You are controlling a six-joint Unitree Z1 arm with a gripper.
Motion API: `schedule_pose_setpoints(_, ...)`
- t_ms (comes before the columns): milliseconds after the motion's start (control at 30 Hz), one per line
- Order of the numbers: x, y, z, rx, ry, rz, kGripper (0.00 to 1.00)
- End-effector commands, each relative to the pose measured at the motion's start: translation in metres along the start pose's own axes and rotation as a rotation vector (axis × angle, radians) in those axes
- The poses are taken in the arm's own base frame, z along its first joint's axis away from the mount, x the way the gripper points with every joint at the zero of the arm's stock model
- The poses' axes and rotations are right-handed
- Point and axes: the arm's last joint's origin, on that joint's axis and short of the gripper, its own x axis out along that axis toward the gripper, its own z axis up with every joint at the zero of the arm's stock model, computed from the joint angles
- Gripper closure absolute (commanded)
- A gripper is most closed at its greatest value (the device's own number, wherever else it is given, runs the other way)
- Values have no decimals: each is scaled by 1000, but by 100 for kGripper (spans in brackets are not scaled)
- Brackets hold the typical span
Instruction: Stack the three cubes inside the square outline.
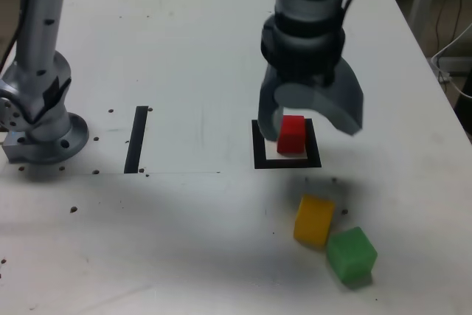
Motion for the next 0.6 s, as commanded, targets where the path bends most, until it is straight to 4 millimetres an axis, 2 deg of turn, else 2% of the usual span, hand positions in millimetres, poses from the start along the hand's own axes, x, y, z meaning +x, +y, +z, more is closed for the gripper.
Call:
schedule_pose_setpoints(0,-2,-16,5,27,0,-7,1)
schedule_pose_setpoints(200,3,-38,14,62,21,-37,1)
schedule_pose_setpoints(567,31,-51,30,90,106,-94,1)
